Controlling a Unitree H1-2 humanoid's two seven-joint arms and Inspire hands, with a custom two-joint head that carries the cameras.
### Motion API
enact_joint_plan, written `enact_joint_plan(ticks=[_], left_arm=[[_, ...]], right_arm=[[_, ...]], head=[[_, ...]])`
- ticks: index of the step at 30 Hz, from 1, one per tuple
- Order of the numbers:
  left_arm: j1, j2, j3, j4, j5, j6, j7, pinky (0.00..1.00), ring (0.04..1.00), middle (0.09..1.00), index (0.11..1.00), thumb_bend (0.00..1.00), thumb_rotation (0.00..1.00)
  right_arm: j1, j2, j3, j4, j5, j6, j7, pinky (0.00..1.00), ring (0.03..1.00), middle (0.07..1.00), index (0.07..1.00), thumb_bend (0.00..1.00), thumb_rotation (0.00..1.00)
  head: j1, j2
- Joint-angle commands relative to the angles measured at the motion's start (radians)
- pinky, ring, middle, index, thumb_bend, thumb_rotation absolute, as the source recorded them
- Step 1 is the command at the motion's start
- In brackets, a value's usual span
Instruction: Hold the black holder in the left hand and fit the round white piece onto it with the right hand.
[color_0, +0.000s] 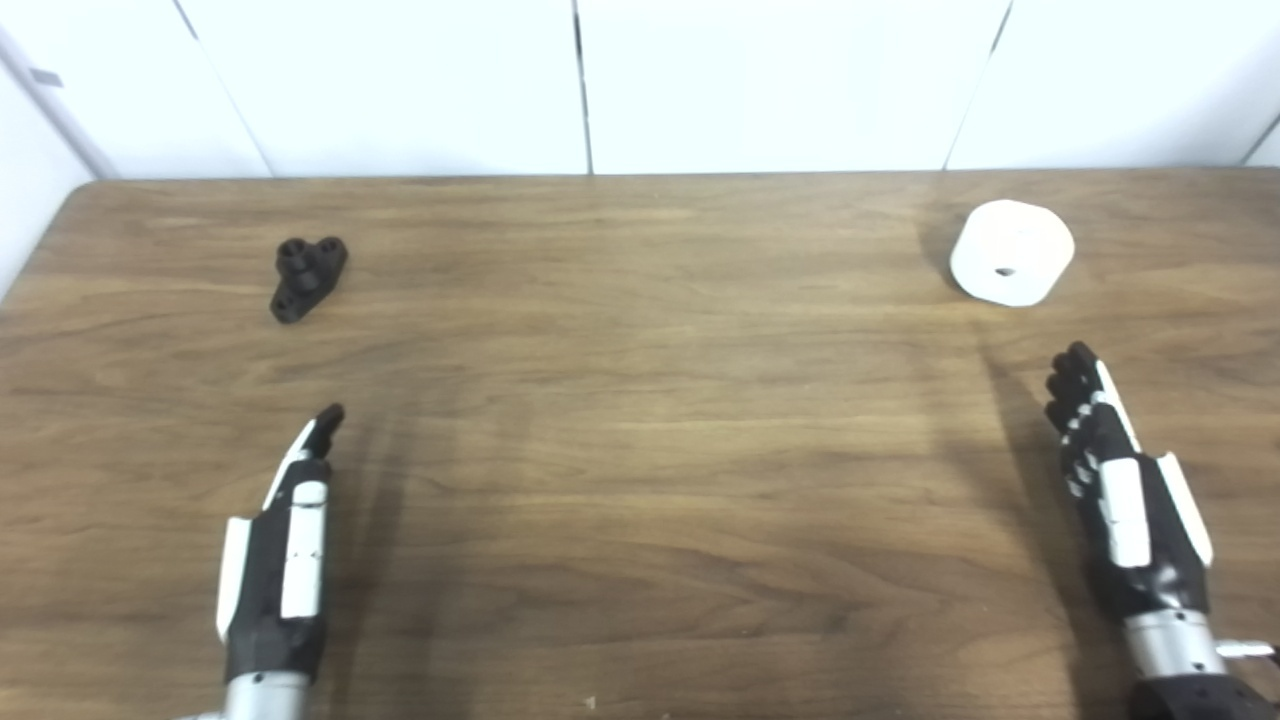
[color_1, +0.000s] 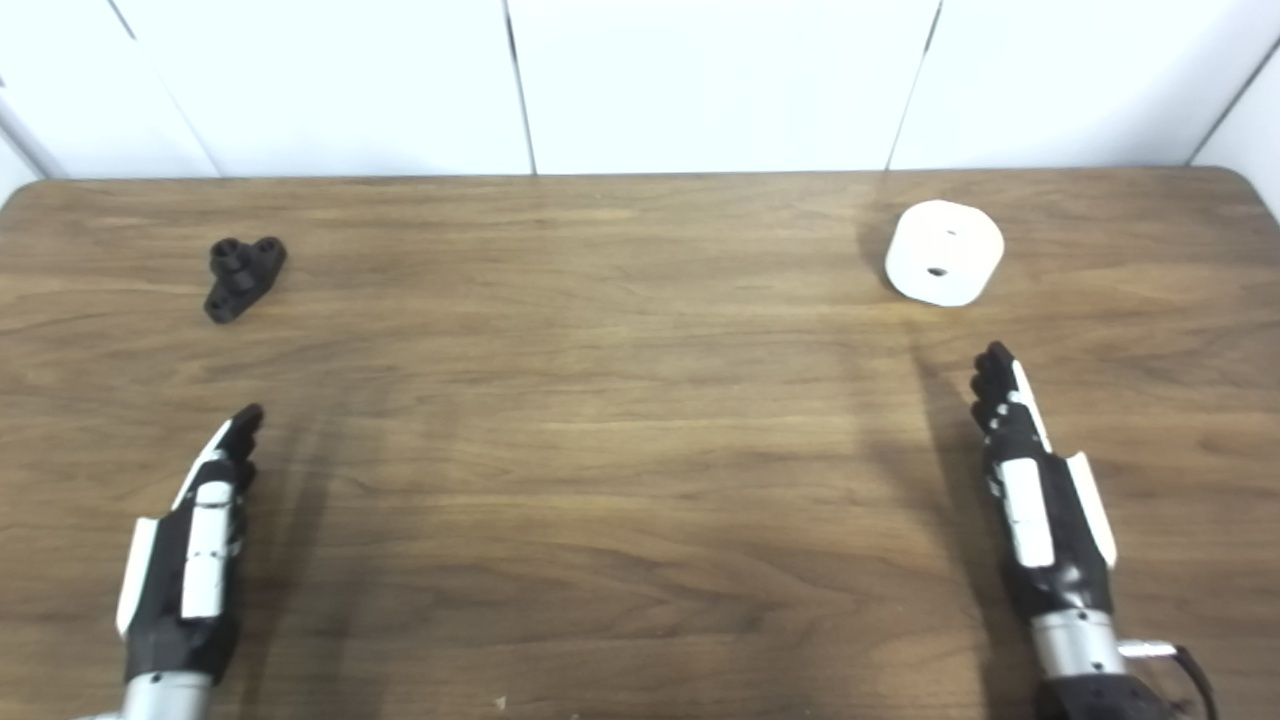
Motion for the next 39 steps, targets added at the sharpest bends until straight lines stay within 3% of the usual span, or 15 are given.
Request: enact_joint_plan(ticks=[1,10,12,15,21,26,30,33,34,39], left_arm=[[0.013,-0.040,-0.017,0.008,0.019,-0.024,0.007,1.00,1.000,0.954,0.907,0.31,0.94],[0.025,-0.047,-0.056,0.074,0.069,-0.092,0.031,1.00,0.985,0.950,0.890,0.34,0.90],[0.026,-0.047,-0.061,0.083,0.077,-0.098,0.036,1.00,0.985,0.952,0.893,0.35,0.90],[0.028,-0.055,-0.068,0.090,0.084,-0.103,0.045,0.99,0.978,0.953,0.897,0.32,0.90],[0.028,-0.054,-0.079,0.089,0.110,-0.089,0.057,0.98,0.973,0.950,0.891,0.32,0.79],[0.037,-0.067,-0.081,0.074,0.153,-0.063,0.085,0.93,0.954,0.933,0.879,0.35,0.57],[0.042,-0.068,-0.082,0.063,0.197,-0.076,0.115,0.95,0.946,0.914,0.862,0.36,0.30],[0.027,-0.060,-0.063,0.047,0.260,-0.085,0.150,0.90,0.918,0.896,0.839,0.43,0.12],[0.020,-0.060,-0.056,0.042,0.271,-0.084,0.159,0.89,0.907,0.891,0.827,0.49,0.09],[-0.048,-0.051,-0.004,0.010,0.360,-0.014,0.202,0.87,0.887,0.864,0.796,0.62,0.04]], right_arm=[[0.018,-0.017,-0.006,0.083,0.007,-0.030,0.011,1.00,1.000,0.992,1.000,0.60,1.00],[0.014,-0.036,-0.010,0.143,0.055,-0.064,0.040,1.00,1.000,1.000,1.000,0.60,1.00],[0.014,-0.038,-0.009,0.149,0.059,-0.060,0.043,1.00,1.000,1.000,1.000,0.61,1.00],[0.014,-0.040,-0.008,0.156,0.071,-0.056,0.047,1.00,1.000,1.000,1.000,0.55,1.00],[0.010,-0.048,-0.007,0.171,0.086,-0.050,0.059,1.00,1.000,1.000,1.000,0.51,1.00],[0.008,-0.046,-0.011,0.176,0.077,-0.047,0.050,1.00,1.000,1.000,1.000,0.54,1.00],[0.005,-0.042,-0.011,0.190,0.080,-0.063,0.055,1.00,1.000,1.000,1.000,0.59,1.00],[0.009,-0.037,-0.011,0.184,0.073,-0.062,0.051,1.00,1.000,1.000,1.000,0.60,1.00],[0.010,-0.035,-0.011,0.182,0.071,-0.062,0.050,1.00,1.000,1.000,1.000,0.61,1.00],[0.015,-0.029,-0.006,0.180,0.062,-0.057,0.047,1.00,1.000,1.000,1.000,0.62,1.00]], head=[[0.014,-0.007],[0.108,-0.090],[0.115,-0.096],[0.127,-0.112],[0.122,-0.123],[0.120,-0.128],[0.115,-0.132],[0.110,-0.134],[0.110,-0.134],[0.108,-0.146]])
